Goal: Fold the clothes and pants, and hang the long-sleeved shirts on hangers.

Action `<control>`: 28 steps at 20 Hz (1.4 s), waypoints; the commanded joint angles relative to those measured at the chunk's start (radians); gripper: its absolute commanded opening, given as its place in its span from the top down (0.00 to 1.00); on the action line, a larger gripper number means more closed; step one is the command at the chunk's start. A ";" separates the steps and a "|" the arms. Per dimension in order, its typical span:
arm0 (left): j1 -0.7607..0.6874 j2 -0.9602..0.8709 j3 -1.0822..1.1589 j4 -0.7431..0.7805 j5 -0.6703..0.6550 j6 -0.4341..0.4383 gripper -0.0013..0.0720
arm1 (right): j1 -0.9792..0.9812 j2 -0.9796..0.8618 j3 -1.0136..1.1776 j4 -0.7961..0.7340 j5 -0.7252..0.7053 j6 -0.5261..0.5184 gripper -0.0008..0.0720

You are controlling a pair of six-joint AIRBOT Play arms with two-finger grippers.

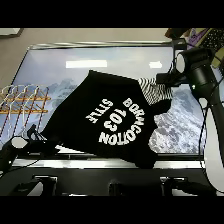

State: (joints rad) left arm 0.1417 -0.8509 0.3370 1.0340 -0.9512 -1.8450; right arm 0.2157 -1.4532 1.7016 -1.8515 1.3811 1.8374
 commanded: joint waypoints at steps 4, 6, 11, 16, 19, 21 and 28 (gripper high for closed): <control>-0.017 -0.085 0.084 -0.132 0.206 0.147 0.94 | 0.001 0.002 0.000 0.003 0.072 -0.001 0.94; -0.017 -0.113 0.201 -0.099 0.247 0.146 0.94 | 0.001 0.013 0.000 -0.013 0.094 0.007 0.94; -0.019 -0.419 0.652 -0.061 0.225 0.143 0.94 | 0.001 0.069 0.000 -0.047 0.164 0.006 0.94; -0.021 -0.756 1.152 0.005 0.092 0.089 0.94 | 0.001 0.105 -0.005 -0.064 0.192 0.007 0.94; -0.031 -0.871 1.312 0.052 -0.006 0.060 0.94 | 0.001 0.105 -0.063 -0.085 0.164 0.007 0.94; -0.025 -0.871 1.319 0.051 -0.029 0.048 0.81 | 0.001 0.105 -0.111 -0.096 0.101 0.007 0.94; 0.066 -0.644 1.161 0.175 -0.245 0.038 0.14 | -0.220 0.114 -0.145 0.020 0.039 -0.084 0.85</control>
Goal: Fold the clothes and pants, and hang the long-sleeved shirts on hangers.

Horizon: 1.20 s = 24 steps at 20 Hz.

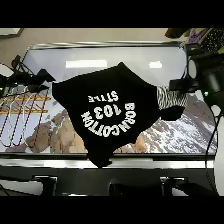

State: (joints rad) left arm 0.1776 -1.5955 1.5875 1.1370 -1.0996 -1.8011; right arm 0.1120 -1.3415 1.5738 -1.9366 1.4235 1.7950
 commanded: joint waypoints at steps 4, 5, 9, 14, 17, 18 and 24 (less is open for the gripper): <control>0.006 0.390 -0.540 0.014 -0.070 -0.005 0.14 | -0.365 0.015 -0.159 0.435 -0.013 -0.148 0.60; -0.014 0.455 -0.647 -0.023 -0.065 -0.006 0.14 | -0.403 0.017 -0.203 0.503 -0.012 -0.169 0.36; -0.144 0.680 -0.999 -0.189 -0.018 -0.044 0.14 | -0.411 0.047 -0.399 0.788 -0.026 -0.282 0.31; -0.328 0.779 -1.175 -0.233 0.040 -0.141 0.14 | -0.216 0.058 -0.649 0.850 -0.108 -0.291 0.33; -0.402 0.774 -1.178 -0.233 0.069 -0.161 0.14 | -0.101 0.058 -0.769 0.875 -0.195 -0.288 0.33; -0.418 0.771 -1.178 -0.232 0.082 -0.164 0.14 | -0.075 0.058 -0.797 0.895 -0.230 -0.288 0.33; -0.435 0.734 -1.178 -0.233 0.107 -0.163 0.14 | -0.018 0.046 -0.855 1.038 -0.465 -0.240 0.33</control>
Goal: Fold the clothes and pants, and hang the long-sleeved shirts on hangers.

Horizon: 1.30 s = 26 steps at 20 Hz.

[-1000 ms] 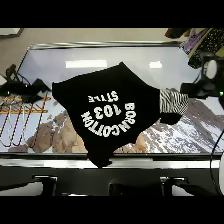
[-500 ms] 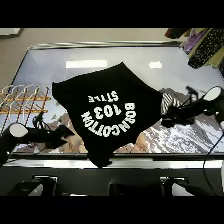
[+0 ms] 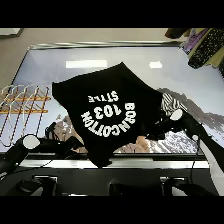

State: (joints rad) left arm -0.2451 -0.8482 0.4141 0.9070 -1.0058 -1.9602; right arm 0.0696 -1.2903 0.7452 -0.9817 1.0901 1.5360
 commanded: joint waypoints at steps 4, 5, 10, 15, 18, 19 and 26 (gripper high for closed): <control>-0.012 -0.020 -0.004 -0.003 0.038 -0.003 0.14 | 0.024 -0.005 -0.027 0.122 -0.253 0.016 0.33; -0.012 -0.020 -0.005 -0.003 0.055 -0.004 0.14 | 0.024 -0.005 -0.027 0.121 -0.269 0.016 0.33; -0.013 -0.045 -0.004 -0.040 0.150 0.000 0.14 | 0.024 -0.008 -0.021 0.116 -0.272 0.005 0.94; -0.096 -0.155 -0.004 -0.120 0.294 0.049 0.15 | 0.024 0.034 -0.019 0.090 -0.206 0.025 0.94; -0.141 -0.230 -0.003 -0.171 0.391 0.050 0.20 | 0.024 0.046 -0.019 0.092 -0.193 0.032 0.94; -0.145 -0.243 0.000 -0.179 0.407 0.054 0.69 | 0.024 0.050 -0.019 0.092 -0.179 0.032 0.94; 0.019 -0.245 0.470 0.091 0.259 0.162 0.94 | 0.024 0.119 0.348 -0.045 -0.229 0.050 0.94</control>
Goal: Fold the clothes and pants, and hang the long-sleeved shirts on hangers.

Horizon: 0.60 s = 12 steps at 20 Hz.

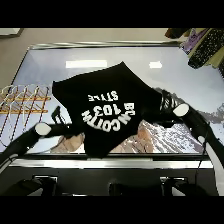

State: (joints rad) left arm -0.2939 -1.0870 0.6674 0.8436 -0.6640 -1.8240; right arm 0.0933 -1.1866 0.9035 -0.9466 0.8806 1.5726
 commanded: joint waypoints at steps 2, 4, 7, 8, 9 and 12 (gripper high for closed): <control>0.105 -0.006 0.467 0.278 -0.182 0.027 0.94 | 0.000 0.015 0.406 -0.153 -0.006 0.036 0.94; 0.114 -0.005 0.715 0.381 -0.288 0.030 0.94 | 0.001 0.015 0.625 -0.195 0.032 0.039 0.94; 0.114 0.004 0.992 0.431 -0.431 0.030 0.94 | 0.000 0.055 0.898 -0.271 0.135 0.039 0.94; 0.114 0.014 1.056 0.433 -0.467 0.029 0.94 | 0.001 0.086 0.956 -0.306 0.175 0.040 0.94; 0.113 0.034 1.107 0.433 -0.499 0.028 0.94 | 0.001 0.124 1.000 -0.338 0.216 0.040 0.94; 0.113 0.138 1.153 0.432 -0.544 0.026 0.94 | 0.001 0.291 1.043 -0.415 0.302 0.081 0.94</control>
State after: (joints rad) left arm -0.1844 -1.0203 1.7180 1.2278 -1.1191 -1.7966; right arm 0.0948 -1.0168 1.8534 -1.2461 1.0874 1.6218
